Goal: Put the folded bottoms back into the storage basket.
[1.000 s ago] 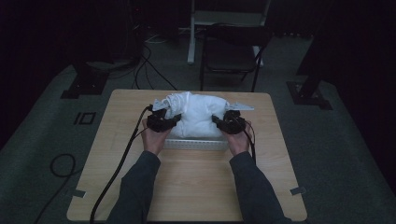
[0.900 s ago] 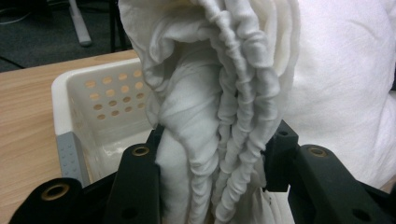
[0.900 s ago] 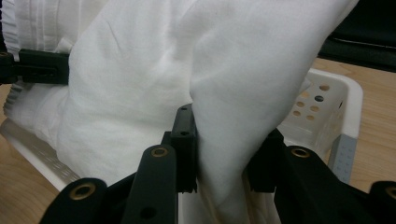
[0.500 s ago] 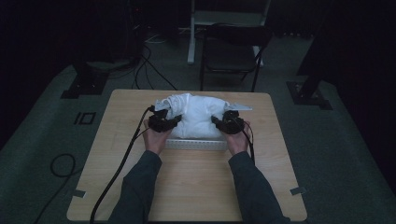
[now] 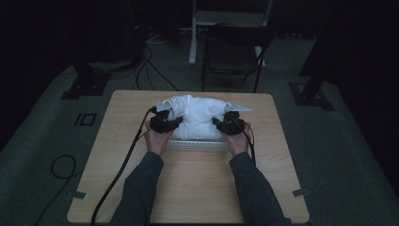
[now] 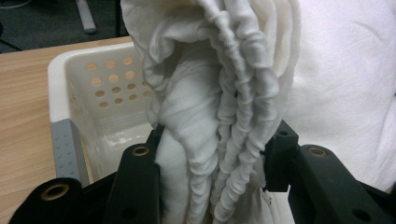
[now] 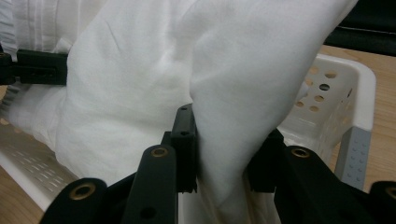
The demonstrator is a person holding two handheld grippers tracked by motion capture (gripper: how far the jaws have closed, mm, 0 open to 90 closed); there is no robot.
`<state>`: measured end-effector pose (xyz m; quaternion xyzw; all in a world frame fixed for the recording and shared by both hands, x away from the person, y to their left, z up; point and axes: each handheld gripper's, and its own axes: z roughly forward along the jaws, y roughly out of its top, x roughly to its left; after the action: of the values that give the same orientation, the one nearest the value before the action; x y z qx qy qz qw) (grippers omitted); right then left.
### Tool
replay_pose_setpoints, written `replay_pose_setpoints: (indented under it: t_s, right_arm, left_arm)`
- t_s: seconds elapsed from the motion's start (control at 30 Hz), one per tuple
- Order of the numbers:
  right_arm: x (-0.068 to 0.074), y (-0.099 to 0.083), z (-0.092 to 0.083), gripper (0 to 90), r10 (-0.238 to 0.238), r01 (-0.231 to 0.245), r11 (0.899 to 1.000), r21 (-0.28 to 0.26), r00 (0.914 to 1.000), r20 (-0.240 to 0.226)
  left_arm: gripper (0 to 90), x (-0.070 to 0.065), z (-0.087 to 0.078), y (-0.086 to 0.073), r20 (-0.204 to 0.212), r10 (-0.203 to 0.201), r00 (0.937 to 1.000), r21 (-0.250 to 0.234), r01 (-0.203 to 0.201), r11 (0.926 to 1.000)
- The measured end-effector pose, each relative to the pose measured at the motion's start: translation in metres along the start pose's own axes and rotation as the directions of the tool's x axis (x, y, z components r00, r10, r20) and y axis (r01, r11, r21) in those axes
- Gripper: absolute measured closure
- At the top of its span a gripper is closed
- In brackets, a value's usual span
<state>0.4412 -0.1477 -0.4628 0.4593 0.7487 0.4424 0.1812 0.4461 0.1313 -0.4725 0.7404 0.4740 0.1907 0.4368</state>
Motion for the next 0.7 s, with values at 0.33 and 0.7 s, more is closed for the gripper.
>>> replay_pose_setpoints:
  t_s: [0.33,0.7]
  right_arm:
    - [-0.0025,-0.0018,0.0046,69.2,0.005,-0.005,1.000,0.017,1.0000,0.008]
    - [-0.0027,-0.0050,0.0058,69.1,-0.004,0.003,0.999,0.037,0.9994,0.033]
  left_arm:
    - [58.5,-0.0022,0.0035,-0.0010,-0.012,-0.010,0.9999,0.011,0.010,0.9999]
    - [58.5,-0.0067,0.0057,-0.0026,-0.017,-0.020,0.9997,0.031,0.020,0.9993]
